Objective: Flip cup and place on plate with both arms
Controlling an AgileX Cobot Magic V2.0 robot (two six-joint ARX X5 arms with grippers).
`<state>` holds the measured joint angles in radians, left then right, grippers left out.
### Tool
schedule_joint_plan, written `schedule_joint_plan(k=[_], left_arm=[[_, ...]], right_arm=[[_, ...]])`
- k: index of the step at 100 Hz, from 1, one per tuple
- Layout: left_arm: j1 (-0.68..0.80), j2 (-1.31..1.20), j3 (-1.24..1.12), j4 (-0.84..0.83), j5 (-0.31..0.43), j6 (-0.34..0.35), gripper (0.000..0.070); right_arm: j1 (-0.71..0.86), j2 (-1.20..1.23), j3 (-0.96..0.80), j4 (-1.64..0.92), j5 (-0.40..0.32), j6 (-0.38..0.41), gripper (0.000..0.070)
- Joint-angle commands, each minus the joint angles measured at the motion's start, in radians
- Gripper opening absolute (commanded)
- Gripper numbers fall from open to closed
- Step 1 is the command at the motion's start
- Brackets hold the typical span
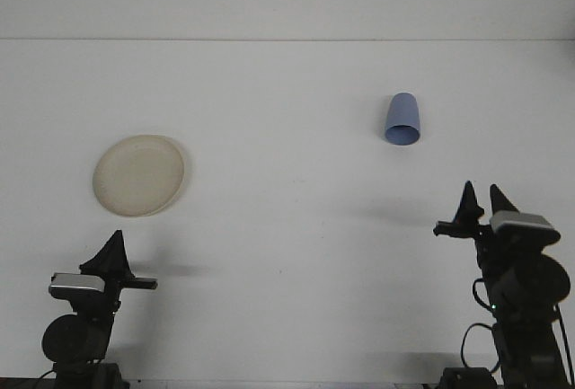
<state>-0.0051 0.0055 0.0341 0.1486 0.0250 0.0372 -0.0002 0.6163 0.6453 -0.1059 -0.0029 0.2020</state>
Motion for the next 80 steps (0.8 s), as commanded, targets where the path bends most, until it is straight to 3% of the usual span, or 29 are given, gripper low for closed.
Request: schedule_joint_plan(k=[1,18,66,80], left_arm=[[-0.002,-0.001,-0.020,0.010,-0.003,-0.004,0.0013],[-0.002,-0.001,-0.020,0.010,-0.003,-0.004,0.0013],[-0.002,-0.001,-0.020,0.010,-0.003,-0.004,0.0013],[-0.002,-0.001,-0.020,0.010,-0.003,-0.004,0.0013]], right_arm=[[0.001,0.104,0.047,0.008,-0.030,-0.057,0.0564],[0.002,0.329,0.074,0.154,-0.078,-0.091,0.0564],[0.003,0.957,0.080,0.693,-0.072,-0.220,0.0560],[0.000,1.097,0.140,0.744,-0.047,-0.267,0.0559]])
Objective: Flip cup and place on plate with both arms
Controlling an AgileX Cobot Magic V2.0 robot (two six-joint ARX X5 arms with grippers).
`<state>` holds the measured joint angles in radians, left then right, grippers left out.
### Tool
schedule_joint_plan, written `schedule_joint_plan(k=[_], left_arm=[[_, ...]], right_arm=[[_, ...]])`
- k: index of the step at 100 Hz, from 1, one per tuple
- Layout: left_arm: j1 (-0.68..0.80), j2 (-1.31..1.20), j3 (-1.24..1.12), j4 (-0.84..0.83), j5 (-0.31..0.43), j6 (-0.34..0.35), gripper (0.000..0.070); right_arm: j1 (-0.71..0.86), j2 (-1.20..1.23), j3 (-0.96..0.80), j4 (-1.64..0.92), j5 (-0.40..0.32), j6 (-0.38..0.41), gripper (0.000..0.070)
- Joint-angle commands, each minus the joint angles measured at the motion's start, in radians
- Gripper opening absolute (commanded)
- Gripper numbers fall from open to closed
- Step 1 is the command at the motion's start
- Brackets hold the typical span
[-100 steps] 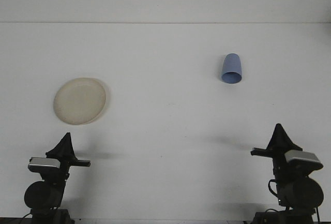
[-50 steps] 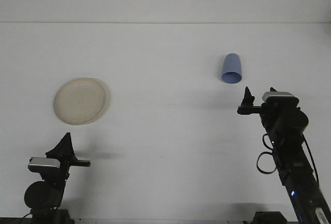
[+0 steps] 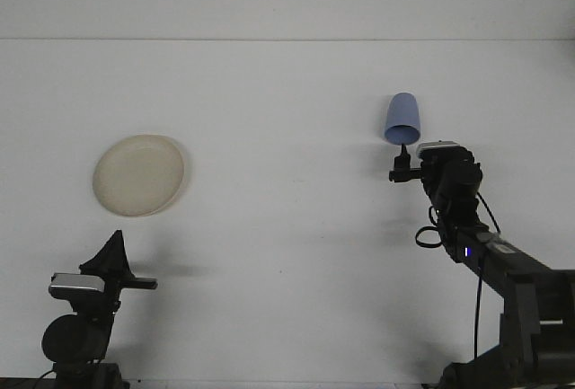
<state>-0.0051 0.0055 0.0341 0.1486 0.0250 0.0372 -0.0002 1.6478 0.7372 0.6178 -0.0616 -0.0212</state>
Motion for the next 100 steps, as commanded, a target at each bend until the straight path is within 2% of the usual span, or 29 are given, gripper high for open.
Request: schedule_joint_plan(k=[1,47,56,61,82,100], left_arm=[[-0.002,-0.001,-0.020,0.010,-0.003,-0.004,0.0013],[-0.002,-0.001,-0.020,0.010,-0.003,-0.004,0.0013],[-0.002,-0.001,-0.020,0.010,-0.003,-0.004,0.0013],[-0.002,-0.001,-0.020,0.010,-0.003,-0.004,0.0013],[-0.002,-0.001,-0.020,0.010,-0.003,-0.004,0.0013],[-0.002,-0.001,-0.020,0.010,-0.003,-0.004,0.0013]], right_arm=[[0.000,0.077,0.056,0.020,0.011,-0.048,0.0559],[-0.023,0.390,0.353,0.032,0.029,-0.066,0.0553],[-0.025,0.410,0.384,0.033,0.035,-0.066,0.0488],[-0.026,0.416,0.393,0.033,0.035,-0.065,0.0427],[-0.026,0.416,0.396,0.032,0.032,-0.061,0.0000],[-0.025,0.379,0.396,0.003,-0.005,-0.017,0.0000]])
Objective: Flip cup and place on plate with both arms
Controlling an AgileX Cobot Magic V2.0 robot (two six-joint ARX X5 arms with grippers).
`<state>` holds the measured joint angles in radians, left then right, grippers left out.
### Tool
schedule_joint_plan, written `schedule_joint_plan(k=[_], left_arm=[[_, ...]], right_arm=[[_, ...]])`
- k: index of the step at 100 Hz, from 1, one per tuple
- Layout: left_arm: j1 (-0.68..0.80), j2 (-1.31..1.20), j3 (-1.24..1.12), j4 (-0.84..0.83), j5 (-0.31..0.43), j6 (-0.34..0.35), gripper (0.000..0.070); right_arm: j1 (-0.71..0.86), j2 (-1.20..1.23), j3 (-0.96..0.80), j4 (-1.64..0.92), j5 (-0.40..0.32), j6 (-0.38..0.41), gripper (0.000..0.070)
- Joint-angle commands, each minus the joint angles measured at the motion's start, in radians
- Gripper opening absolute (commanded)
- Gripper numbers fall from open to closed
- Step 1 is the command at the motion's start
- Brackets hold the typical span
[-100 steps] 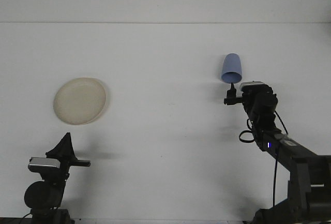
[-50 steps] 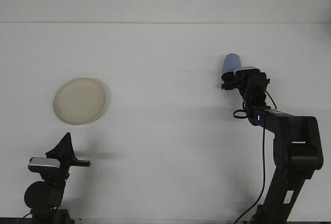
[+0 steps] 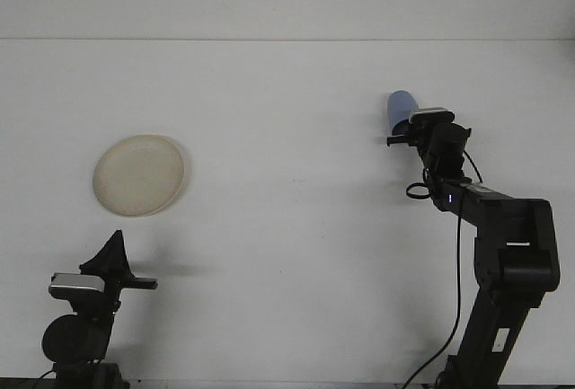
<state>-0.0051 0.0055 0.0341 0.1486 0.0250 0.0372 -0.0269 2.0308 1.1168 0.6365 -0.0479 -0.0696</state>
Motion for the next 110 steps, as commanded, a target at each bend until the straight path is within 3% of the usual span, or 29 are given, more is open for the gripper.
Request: schedule_joint_plan(k=[1,14,33,50,62,76,86,98,110], left_arm=[[-0.002,-0.001,-0.020,0.010,-0.003,-0.004,0.0013],[-0.002,-0.001,-0.020,0.010,-0.003,-0.004,0.0013],[-0.002,-0.001,-0.020,0.010,-0.003,-0.004,0.0013],[-0.002,-0.001,-0.020,0.010,-0.003,-0.004,0.0013],[-0.002,-0.001,-0.020,0.010,-0.003,-0.004,0.0014],[-0.002,0.000,-0.020,0.010,-0.003,-0.004,0.0013],[-0.002,-0.001,-0.020,0.010,-0.003,-0.004,0.0013],[-0.002,0.000,-0.020,0.010,-0.003,-0.004,0.0013],[-0.002,-0.001,-0.020,0.010,-0.003,-0.004,0.0013]], right_arm=[[0.002,-0.008,0.016,-0.019,-0.022,0.034,0.0000],[0.001,-0.094,0.016,-0.116,-0.072,0.091,0.0000],[-0.001,-0.300,0.016,-0.291,-0.150,0.248,0.0000],[0.000,-0.510,0.017,-0.509,-0.301,0.337,0.0000],[0.014,-0.638,0.018,-0.657,-0.423,0.336,0.0000],[0.042,-0.742,0.031,-0.853,-0.516,0.330,0.0000],[0.082,-0.768,0.067,-1.025,-0.570,0.270,0.0000],[0.174,-0.762,0.141,-1.271,-0.571,0.140,0.0000],[0.301,-0.738,0.211,-1.438,-0.481,0.061,0.0000]])
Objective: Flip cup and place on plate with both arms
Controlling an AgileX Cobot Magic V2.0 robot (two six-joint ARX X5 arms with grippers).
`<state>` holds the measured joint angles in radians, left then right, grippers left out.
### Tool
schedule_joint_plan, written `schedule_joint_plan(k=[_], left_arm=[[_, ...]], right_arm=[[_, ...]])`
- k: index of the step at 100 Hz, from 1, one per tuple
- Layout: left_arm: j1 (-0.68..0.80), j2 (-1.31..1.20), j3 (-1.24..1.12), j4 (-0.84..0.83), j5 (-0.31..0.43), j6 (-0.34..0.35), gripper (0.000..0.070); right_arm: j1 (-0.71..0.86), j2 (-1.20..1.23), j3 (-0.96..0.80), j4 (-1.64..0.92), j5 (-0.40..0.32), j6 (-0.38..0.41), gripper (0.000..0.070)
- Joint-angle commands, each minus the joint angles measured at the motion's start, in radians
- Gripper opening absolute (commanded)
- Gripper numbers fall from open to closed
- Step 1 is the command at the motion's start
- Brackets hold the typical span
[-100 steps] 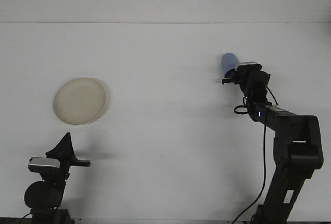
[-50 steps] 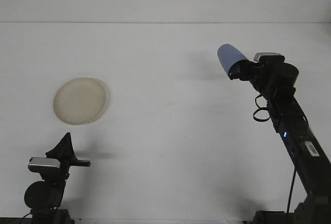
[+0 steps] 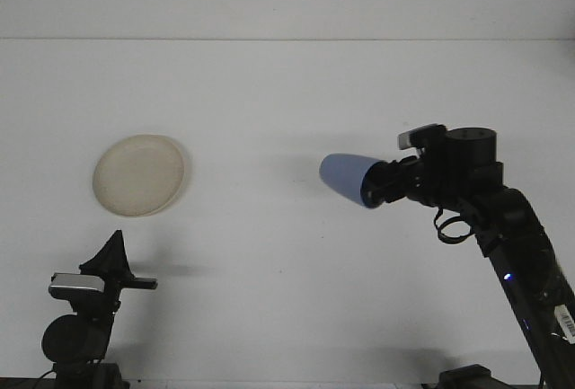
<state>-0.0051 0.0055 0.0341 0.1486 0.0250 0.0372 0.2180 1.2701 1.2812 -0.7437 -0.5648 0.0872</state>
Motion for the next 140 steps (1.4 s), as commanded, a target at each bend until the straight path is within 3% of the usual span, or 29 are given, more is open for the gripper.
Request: schedule_joint_plan(k=[1,31,52,79,102,108,118,121,140], left_arm=[[-0.002,-0.001,-0.020,0.010,-0.003,-0.004,0.0013],[-0.002,-0.001,-0.020,0.011,-0.003,-0.005,0.0013],[-0.002,0.000,-0.020,0.010,-0.003,-0.061,0.0013],[-0.002,0.000,-0.020,0.011,-0.003,-0.184,0.0013],[-0.002,-0.001,-0.020,0.011,-0.003,-0.188,0.0013],[-0.002,-0.001,-0.020,0.011,-0.003,-0.191,0.0013],[-0.002,-0.001,-0.020,0.011,-0.003,-0.254,0.0013],[-0.002,-0.001,-0.020,0.011,-0.003,-0.280,0.0013],[-0.002,-0.001,-0.011,0.011,-0.003,-0.495,0.0012]], right_arm=[[0.066,0.025,0.051,-0.068,0.044,-0.099,0.0000],[0.380,0.187,0.175,-0.349,0.300,-0.177,0.0000],[0.515,0.323,0.206,-0.449,0.407,-0.197,0.0000],[0.586,0.447,0.206,-0.462,0.470,-0.200,0.0000],[0.601,0.500,0.206,-0.463,0.502,-0.208,0.0000],[0.602,0.502,0.206,-0.462,0.502,-0.213,0.0042],[0.608,0.502,0.206,-0.449,0.484,-0.215,0.0260],[0.608,0.501,0.206,-0.447,0.480,-0.215,0.0297],[0.602,0.455,0.261,-0.449,0.475,-0.212,0.0303]])
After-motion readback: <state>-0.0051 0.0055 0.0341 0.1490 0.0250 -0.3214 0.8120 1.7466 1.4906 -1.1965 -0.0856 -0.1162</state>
